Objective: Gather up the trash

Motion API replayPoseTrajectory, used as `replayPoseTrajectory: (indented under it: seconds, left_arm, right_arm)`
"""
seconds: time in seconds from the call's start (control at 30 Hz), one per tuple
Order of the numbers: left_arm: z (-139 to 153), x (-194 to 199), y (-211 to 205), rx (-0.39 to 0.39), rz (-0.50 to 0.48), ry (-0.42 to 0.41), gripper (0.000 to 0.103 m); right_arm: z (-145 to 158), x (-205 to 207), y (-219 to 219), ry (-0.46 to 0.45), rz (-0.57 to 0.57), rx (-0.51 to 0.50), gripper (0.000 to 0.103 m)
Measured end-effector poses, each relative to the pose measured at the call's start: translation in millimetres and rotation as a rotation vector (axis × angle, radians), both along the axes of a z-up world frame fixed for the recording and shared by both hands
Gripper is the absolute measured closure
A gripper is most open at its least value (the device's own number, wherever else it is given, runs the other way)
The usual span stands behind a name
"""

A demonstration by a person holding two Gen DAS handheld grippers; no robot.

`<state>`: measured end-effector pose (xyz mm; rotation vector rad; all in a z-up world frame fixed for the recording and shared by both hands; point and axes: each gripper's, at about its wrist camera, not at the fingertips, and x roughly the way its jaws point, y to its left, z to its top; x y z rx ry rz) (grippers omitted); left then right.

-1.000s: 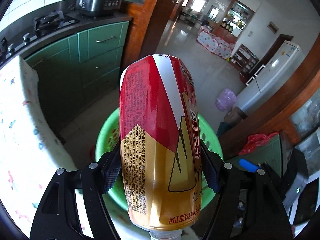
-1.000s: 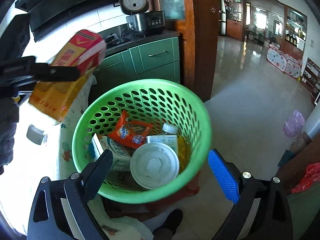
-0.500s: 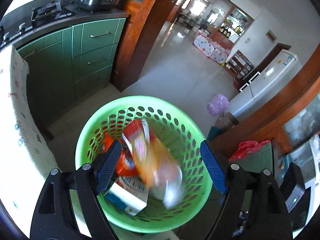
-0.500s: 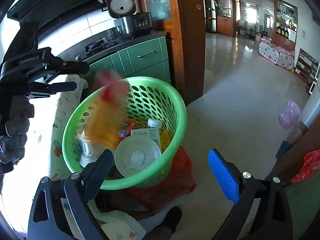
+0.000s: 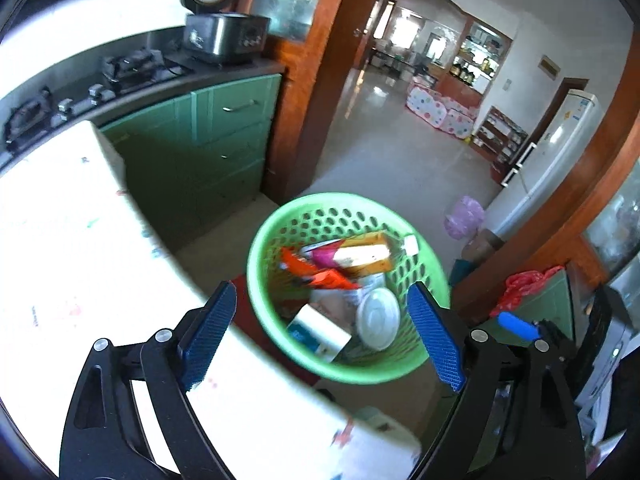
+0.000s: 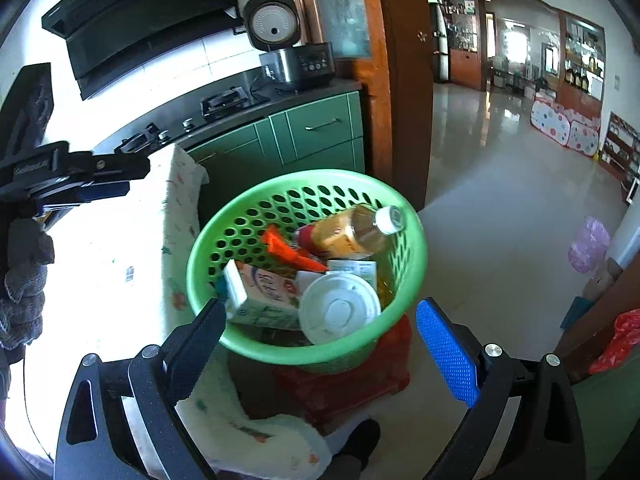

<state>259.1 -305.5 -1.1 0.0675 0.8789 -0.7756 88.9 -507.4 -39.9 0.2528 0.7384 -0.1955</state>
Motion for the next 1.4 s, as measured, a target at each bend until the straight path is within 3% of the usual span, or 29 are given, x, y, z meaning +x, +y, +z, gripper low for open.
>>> replayPoseTrajectory:
  seconds: [0.27, 0.73, 1.03, 1.4]
  left_arm:
    - [14.2, -38.3, 62.0, 0.054, 0.062, -0.091, 0.01]
    - [26.3, -91.9, 161.0, 0.084, 0.221, -0.16, 0.005]
    - [12.5, -121.6, 201.6, 0.095, 0.307, -0.176, 0.005]
    - [2.4, -141.9, 216.8, 0.108, 0.365, -0.191, 0.005]
  right_arm:
    - [15.7, -15.2, 46.8, -0.015, 0.042, -0.027, 0.01]
    - [25.4, -36.7, 114.4, -0.028, 0.098, -0.061, 0.01]
    - [26.1, -45.5, 132.8, -0.019, 0.114, -0.046, 0.009]
    - [24.8, -55.2, 144.6, -0.013, 0.116, -0.035, 0.009]
